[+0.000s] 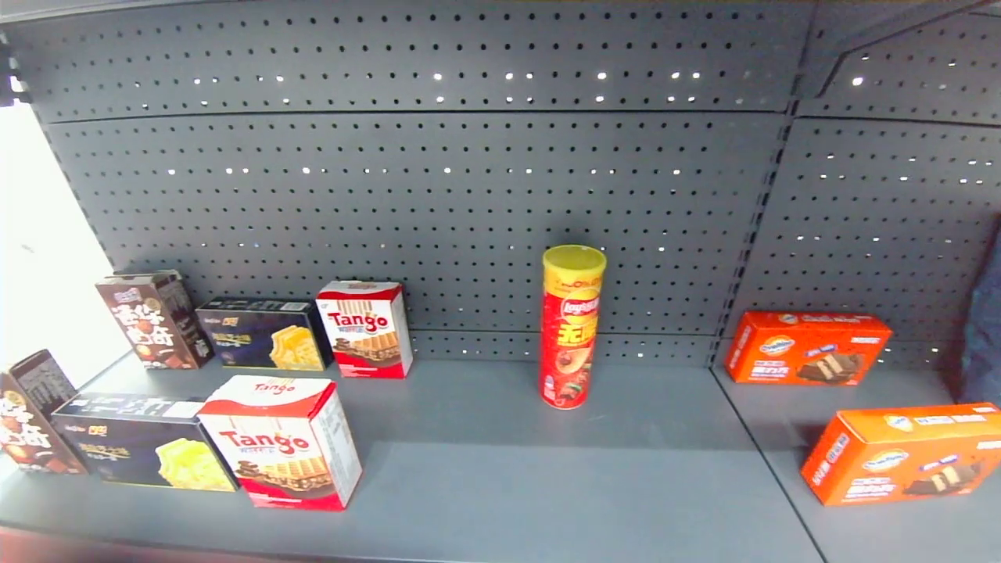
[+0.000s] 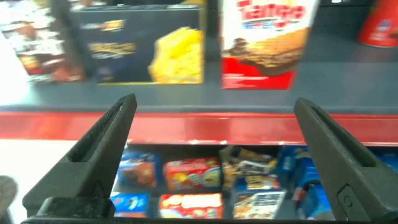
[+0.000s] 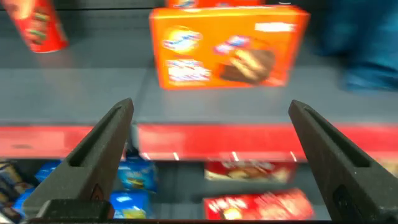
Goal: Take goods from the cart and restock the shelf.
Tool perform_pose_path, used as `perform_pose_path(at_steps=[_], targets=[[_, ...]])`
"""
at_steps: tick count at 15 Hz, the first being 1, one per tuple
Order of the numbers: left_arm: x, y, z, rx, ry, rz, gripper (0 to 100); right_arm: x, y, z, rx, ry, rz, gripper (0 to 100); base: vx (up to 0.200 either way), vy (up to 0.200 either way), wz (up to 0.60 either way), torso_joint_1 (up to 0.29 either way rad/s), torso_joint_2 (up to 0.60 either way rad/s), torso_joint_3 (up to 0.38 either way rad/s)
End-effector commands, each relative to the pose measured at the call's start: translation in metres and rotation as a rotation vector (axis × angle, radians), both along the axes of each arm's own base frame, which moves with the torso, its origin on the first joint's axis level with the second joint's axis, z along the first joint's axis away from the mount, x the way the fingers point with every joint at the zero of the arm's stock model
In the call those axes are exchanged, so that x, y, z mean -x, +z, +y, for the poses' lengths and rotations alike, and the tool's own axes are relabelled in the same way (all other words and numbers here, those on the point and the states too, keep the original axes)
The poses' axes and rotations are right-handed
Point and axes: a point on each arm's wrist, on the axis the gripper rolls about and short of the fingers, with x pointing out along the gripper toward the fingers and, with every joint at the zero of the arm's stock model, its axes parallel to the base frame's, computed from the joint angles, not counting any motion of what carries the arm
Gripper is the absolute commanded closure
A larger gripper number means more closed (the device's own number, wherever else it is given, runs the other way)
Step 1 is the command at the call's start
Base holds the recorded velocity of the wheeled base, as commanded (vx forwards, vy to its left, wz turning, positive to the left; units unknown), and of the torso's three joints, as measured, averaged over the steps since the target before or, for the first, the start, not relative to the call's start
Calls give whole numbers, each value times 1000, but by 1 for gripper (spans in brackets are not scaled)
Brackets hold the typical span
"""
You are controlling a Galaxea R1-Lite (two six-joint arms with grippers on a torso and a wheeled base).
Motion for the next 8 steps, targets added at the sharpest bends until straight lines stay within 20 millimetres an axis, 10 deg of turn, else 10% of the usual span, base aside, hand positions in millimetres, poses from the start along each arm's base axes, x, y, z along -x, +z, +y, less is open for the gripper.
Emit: perform_pose_path(at_steps=[1, 8], targets=[[0, 0, 0, 0, 0, 0, 0, 0, 0, 0, 0, -1, 1, 0, 0, 0, 600, 12, 12, 2], [0, 0, 0, 0, 0, 0, 0, 0, 0, 0, 0, -2, 1, 0, 0, 0, 600, 4, 0, 0]])
